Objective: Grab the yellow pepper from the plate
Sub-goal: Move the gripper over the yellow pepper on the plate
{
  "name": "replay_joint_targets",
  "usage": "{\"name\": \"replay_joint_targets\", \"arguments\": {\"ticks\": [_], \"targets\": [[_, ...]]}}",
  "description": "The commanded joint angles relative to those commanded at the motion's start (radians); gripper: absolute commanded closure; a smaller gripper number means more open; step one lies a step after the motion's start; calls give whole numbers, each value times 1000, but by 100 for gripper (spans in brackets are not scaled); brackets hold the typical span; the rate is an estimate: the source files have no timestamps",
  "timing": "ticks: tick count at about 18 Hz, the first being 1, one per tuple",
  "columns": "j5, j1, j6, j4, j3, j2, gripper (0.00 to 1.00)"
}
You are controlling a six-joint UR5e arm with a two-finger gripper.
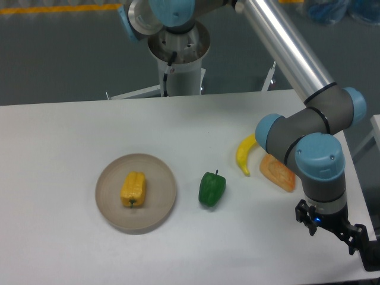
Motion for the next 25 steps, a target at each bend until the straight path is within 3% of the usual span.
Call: {"name": "replay_joint_targets", "arguments": {"ticks": [5,9,11,12,14,19,25], "targets": [[2,-8,-15,-2,-21,27,0],[-18,-14,-89,-20,-112,130,0],[-28,-31,-149,-63,-164,184,0],[-28,-49,-200,-119,-199,230,0],[-41,-66,-300,-159,-259,296,0],[-268,-136,-654,-167,-408,434,0],[-281,-291,-863,-153,-517,460,0]]}}
